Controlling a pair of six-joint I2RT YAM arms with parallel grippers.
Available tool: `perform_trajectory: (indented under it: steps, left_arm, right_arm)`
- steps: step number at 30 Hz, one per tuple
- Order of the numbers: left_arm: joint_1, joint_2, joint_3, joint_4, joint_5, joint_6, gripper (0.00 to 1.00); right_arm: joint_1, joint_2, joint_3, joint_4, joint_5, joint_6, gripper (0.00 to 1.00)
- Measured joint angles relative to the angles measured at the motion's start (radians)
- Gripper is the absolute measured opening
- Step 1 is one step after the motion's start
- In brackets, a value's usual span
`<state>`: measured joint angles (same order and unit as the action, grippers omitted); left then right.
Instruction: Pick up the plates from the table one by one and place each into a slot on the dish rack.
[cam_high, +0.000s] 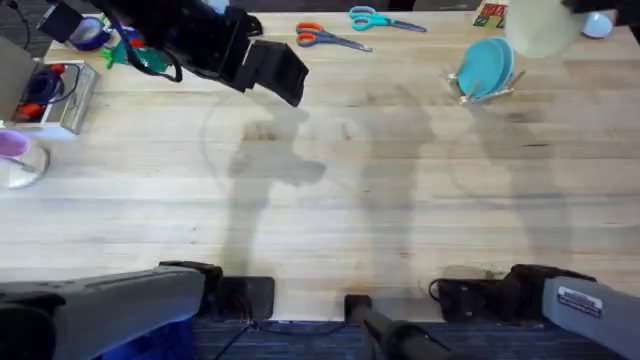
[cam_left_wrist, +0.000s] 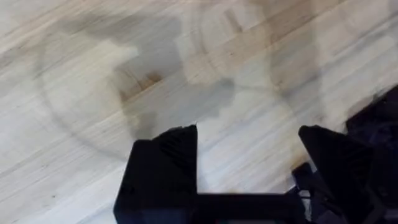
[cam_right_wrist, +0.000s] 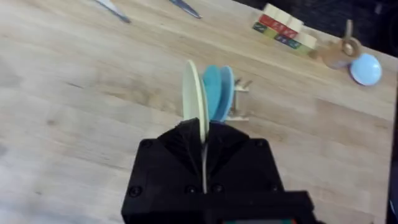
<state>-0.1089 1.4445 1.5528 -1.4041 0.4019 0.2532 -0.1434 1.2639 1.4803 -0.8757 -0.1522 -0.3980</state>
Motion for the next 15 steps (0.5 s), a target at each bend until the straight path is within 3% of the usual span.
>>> perform_trajectory:
  steps: [6, 15]
  left_arm:
    - [0.000, 0.000, 0.000, 0.003, -0.003, -0.015, 0.996]
    - [0.000, 0.000, 0.000, 0.001, -0.006, -0.023, 0.996]
  right_arm:
    - [-0.081, -0.001, 0.000, 0.004, 0.003, -0.023, 0.031]
    - [-0.099, -0.001, 0.000, 0.035, 0.003, -0.029, 0.031]
